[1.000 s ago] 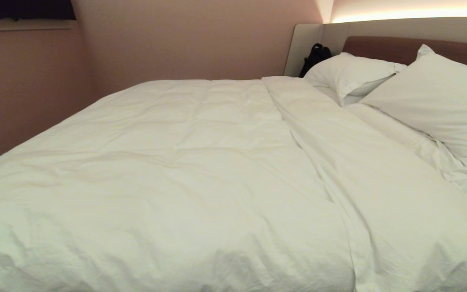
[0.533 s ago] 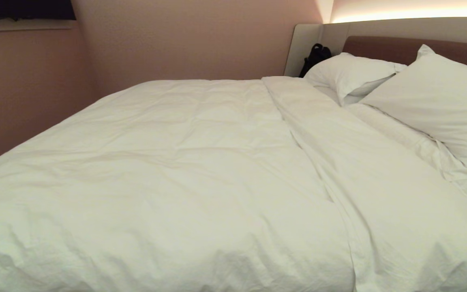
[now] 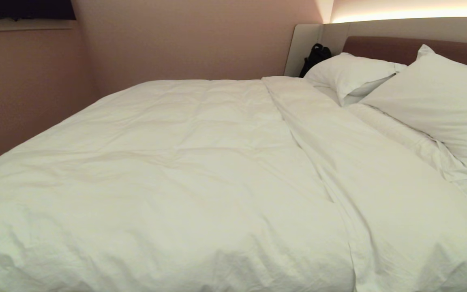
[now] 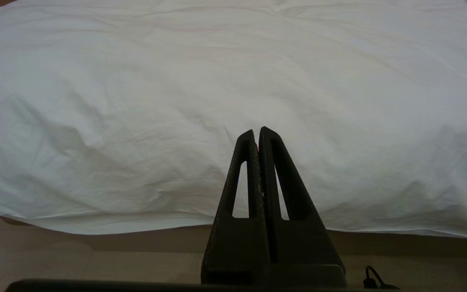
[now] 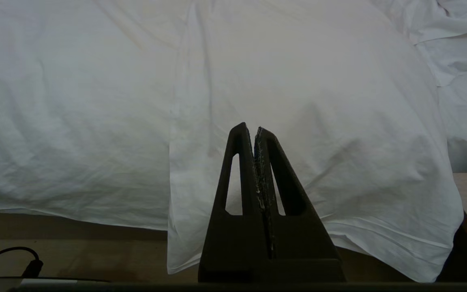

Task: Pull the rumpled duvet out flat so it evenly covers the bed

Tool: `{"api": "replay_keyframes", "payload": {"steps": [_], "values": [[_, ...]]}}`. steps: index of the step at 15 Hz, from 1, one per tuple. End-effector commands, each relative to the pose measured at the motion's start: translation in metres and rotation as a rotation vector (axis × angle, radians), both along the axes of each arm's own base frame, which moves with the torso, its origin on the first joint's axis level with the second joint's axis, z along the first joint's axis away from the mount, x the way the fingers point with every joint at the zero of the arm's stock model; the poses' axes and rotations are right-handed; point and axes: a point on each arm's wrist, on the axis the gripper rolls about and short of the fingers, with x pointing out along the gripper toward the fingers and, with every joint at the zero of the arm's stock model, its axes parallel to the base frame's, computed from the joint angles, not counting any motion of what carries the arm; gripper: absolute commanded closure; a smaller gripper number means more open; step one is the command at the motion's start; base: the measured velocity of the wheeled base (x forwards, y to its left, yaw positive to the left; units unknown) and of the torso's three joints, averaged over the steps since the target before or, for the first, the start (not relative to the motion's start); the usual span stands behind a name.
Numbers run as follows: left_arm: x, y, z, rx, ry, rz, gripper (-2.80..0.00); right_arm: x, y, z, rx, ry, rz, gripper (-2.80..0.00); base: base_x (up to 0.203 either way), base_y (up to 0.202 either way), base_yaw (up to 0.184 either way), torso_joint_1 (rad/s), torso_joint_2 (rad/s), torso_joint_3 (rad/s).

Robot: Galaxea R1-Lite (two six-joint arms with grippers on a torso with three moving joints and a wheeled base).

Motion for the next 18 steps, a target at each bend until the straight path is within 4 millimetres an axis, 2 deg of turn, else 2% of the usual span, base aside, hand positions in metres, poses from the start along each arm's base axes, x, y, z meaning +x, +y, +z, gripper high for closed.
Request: {"api": "replay_keyframes", "payload": {"steps": [1, 18], "values": [[0.0, 0.0, 0.0, 0.0, 0.0, 0.001, 0.0, -0.0001, 0.0001, -0.0004, 0.003, -0.001, 0.003, 0.0, 0.0, 0.0, 0.0, 0.0, 0.0, 0.0], [0.0, 0.0, -0.0002, -0.002, 0.001, 0.002, 0.0, 0.0002, 0.0001, -0.001, 0.022, -0.001, 0.004, 0.0, 0.0, 0.0, 0.0, 0.0, 0.0, 0.0]]}}
